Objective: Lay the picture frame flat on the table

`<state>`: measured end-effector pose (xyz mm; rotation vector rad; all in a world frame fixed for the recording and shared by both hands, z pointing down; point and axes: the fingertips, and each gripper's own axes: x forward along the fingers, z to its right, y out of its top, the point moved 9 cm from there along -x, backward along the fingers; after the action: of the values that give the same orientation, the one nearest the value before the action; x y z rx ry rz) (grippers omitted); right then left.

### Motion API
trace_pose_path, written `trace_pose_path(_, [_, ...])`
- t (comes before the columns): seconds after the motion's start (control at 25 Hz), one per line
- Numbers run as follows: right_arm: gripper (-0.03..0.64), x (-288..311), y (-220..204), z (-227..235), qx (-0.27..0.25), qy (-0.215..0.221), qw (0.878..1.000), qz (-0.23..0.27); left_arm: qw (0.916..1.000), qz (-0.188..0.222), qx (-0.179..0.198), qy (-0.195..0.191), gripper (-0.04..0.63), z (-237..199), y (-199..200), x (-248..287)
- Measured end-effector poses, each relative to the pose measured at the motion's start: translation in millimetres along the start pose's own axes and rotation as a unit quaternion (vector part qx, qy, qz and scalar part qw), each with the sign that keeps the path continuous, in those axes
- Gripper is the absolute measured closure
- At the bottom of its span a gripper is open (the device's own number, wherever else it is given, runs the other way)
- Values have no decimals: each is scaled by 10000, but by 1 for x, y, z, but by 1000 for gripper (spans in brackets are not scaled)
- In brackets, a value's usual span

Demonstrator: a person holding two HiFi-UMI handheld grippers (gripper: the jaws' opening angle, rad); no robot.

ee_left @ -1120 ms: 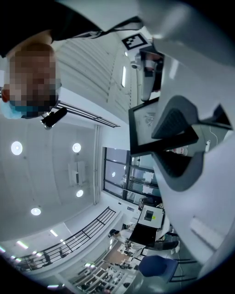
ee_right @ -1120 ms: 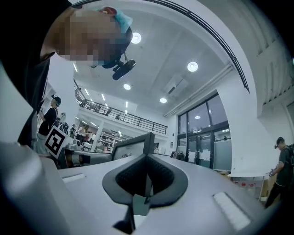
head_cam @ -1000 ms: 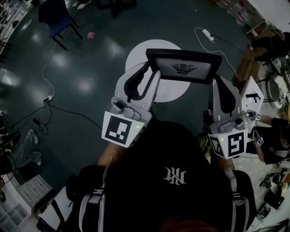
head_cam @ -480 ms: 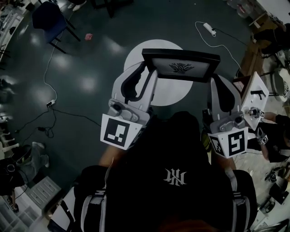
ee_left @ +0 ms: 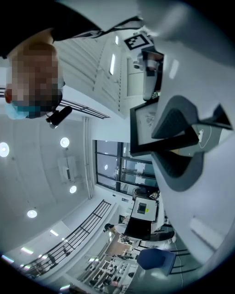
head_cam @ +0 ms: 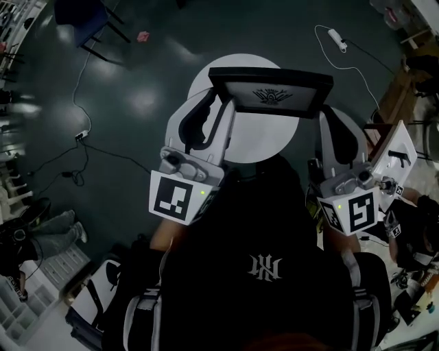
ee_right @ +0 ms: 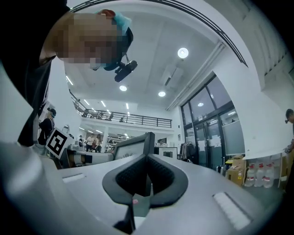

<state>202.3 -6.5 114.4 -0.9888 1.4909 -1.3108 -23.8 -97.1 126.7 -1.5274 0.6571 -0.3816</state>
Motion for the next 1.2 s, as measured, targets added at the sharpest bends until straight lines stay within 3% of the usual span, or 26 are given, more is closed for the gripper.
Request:
trace_pose_path(0.16, [609,19,-5,46,152,328,9993,40,9996,-59,10,267,520,4,-7,39])
trace_pose_path(0.48, [609,24,-16,61,432,910,9949,-41,9967,-69,122,794,520,15,-12,39])
trace_pose_path(0.68, [609,37,-29,78,648,1353,9886,-148,9895,-651,154,1282,518,23,-25,37])
trace_pose_path(0.88, [609,60,-55,105,907,1814,9786,-347,9801,-897,99,1767,518,22,-45,56])
trace_pose_path(1.2, [609,87,-88,95,869,2102,9720,-591,9748,-1104,-134,1933,520,-6,-75,47])
